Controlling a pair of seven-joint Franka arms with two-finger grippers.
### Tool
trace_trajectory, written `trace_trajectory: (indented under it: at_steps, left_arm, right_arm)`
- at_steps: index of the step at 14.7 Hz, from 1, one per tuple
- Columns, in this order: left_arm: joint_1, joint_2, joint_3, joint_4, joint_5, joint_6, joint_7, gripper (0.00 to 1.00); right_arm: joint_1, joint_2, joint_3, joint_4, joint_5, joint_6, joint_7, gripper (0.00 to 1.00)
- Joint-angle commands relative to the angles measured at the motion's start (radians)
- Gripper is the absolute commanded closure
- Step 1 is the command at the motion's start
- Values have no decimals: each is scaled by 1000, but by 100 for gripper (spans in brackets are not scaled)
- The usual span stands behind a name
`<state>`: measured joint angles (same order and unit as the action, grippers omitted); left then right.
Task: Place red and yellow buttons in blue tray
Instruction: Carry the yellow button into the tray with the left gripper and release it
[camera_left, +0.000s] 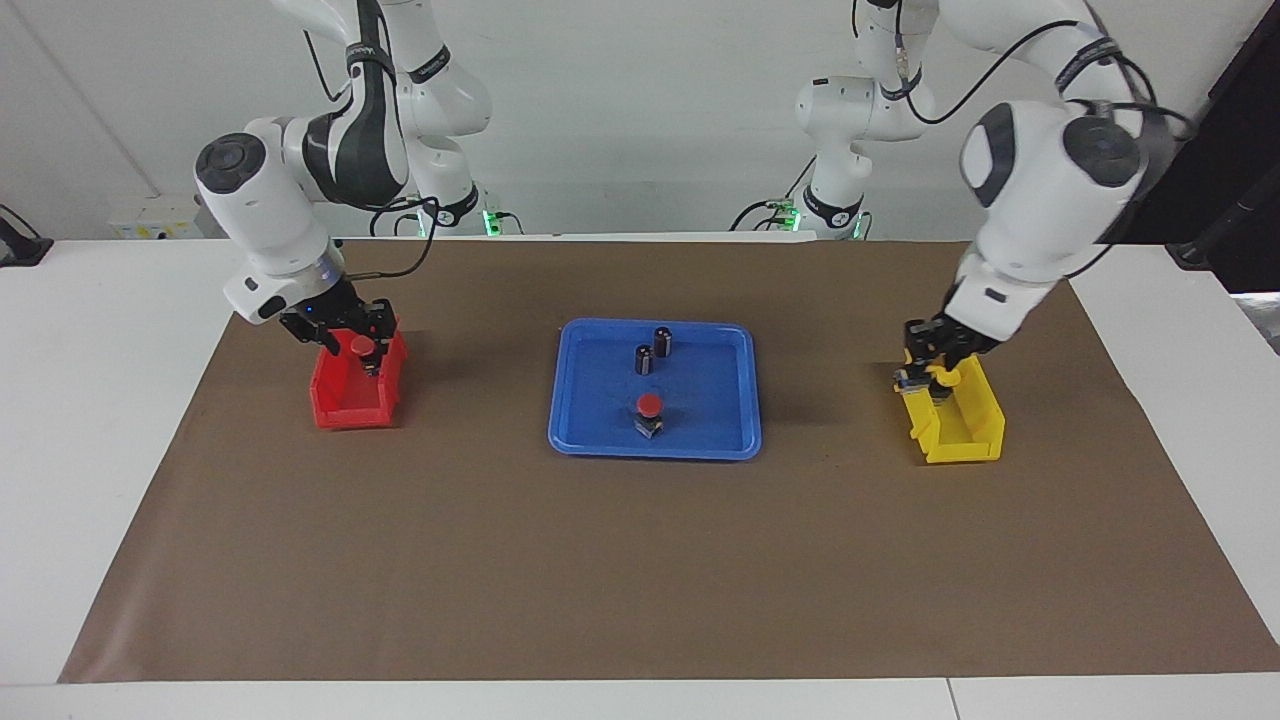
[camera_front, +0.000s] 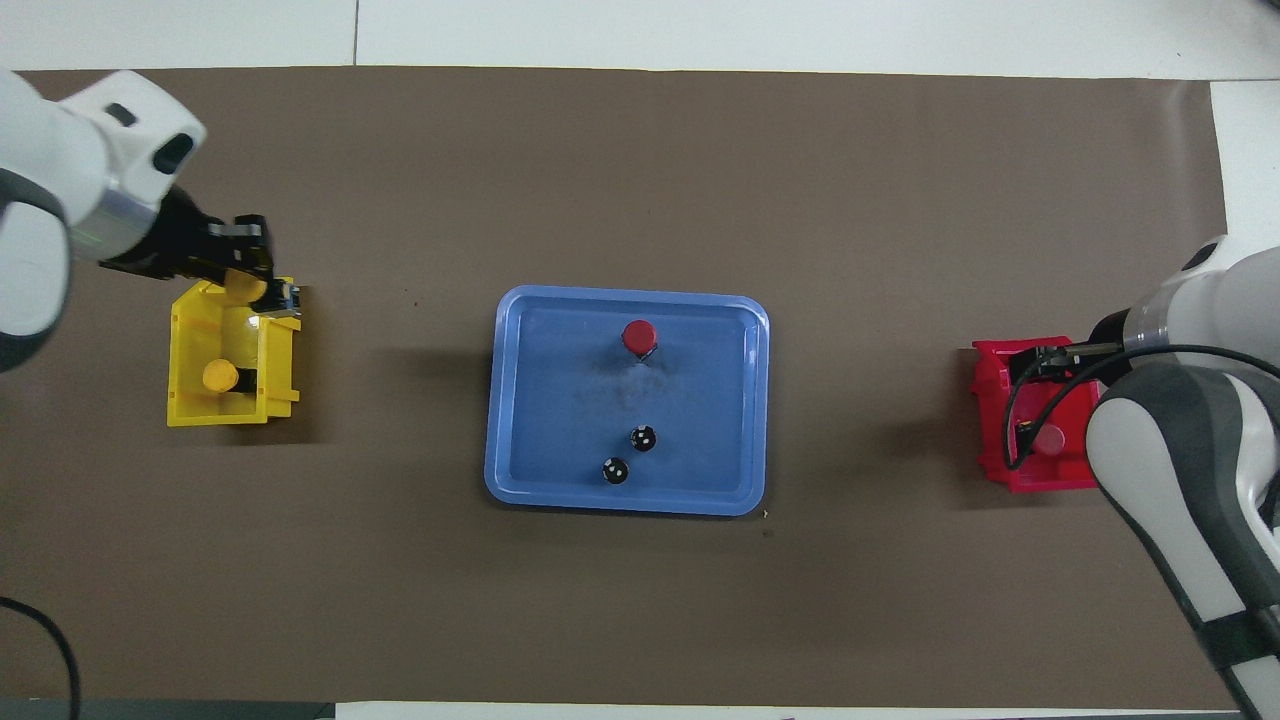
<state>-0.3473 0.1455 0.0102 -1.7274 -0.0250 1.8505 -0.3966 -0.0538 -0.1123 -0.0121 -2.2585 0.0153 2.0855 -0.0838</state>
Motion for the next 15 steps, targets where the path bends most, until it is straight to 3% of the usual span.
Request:
trace_trajectory:
  at_steps: [1,5,12,13,15]
  left_arm:
    - [-151,25,17,-61,-41,133,-206,99]
    - [-292,104,17,-67,-42,258,-353,99]
    - [-318,193,16,-77,-42,354,-357,97]
    - [-318,194,16,-77,-42,349,-357,84]
    - [-325,192,17,-67,-41,328,-361,20]
  right_arm:
    - [-61,-38,14,-76,8,54,-71,28]
    - [-72,-35,14,-130,8,136,-97,29]
    - [-100,-37,14,-162,8,145,-140,30]
    - [-109,-37,14,-162,8,145,-146,30]
    - [-112,-38,14,-165,8,146,-148,30]
